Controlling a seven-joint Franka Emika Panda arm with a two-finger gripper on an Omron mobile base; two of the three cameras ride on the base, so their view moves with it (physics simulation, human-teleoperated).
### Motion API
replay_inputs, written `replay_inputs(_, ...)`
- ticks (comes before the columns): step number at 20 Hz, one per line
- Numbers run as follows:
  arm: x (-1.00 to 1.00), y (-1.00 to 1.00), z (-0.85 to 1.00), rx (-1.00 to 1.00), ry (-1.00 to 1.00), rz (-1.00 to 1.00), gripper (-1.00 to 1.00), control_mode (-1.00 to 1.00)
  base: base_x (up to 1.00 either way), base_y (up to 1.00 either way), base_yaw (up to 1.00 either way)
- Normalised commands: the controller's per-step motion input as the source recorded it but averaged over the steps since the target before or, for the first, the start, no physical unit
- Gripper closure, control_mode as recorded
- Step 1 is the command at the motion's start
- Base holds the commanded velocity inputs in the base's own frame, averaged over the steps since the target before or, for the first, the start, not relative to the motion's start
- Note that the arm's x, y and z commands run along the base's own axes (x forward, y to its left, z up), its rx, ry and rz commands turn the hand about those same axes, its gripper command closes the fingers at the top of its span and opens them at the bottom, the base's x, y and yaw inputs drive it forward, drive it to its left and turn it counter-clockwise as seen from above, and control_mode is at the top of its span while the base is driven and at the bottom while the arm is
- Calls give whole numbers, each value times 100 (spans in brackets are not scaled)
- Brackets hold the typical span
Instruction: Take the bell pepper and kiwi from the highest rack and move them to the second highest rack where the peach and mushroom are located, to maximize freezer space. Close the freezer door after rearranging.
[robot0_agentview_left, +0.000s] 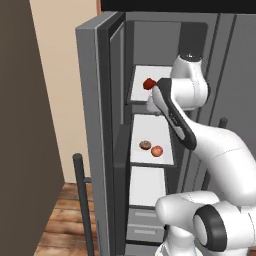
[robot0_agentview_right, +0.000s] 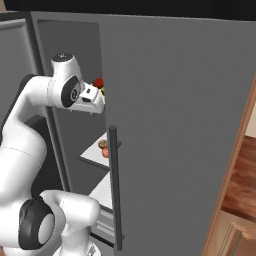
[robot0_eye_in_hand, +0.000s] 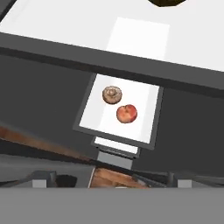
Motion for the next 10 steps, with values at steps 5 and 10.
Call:
replay_inputs(5,43,1,20,0,6,-27,-100,-100,0,0,0)
replay_inputs(10,41,-9,16,0,8,-9,-100,-100,0,0,0)
